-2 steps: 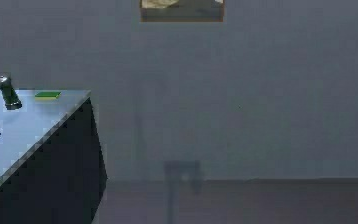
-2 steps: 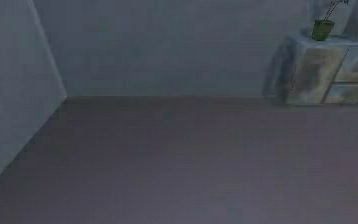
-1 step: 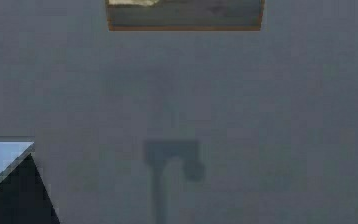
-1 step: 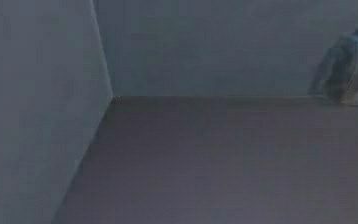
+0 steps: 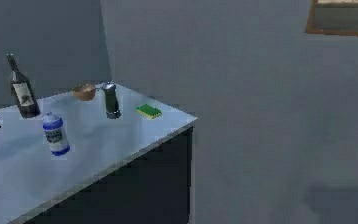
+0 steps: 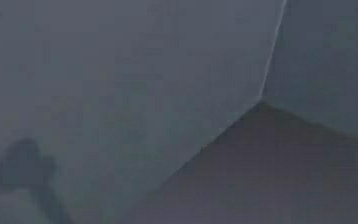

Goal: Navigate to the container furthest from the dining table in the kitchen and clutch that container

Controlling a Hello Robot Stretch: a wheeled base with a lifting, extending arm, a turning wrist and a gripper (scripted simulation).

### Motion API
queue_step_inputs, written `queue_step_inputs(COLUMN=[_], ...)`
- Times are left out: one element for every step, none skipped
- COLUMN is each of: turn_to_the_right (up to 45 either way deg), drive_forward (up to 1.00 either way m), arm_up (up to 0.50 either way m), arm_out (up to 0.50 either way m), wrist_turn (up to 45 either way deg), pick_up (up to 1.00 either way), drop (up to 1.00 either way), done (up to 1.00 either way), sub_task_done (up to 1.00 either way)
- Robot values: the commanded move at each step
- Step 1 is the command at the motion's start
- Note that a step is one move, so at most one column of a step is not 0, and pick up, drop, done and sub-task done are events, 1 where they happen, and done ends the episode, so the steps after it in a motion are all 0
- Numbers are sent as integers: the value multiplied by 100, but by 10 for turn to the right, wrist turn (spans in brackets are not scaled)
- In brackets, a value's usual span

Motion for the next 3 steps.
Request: queue_step_inputs(turn_to_the_right=[-450, -450, -240], drive_forward=[0, 0, 0], arm_up=[0, 0, 0], arm_out=[0, 0, 0], wrist_turn=[0, 0, 0], pick_up=[0, 0, 0], drop=[0, 0, 0], done=[0, 0, 0], sub_task_done=[0, 0, 0])
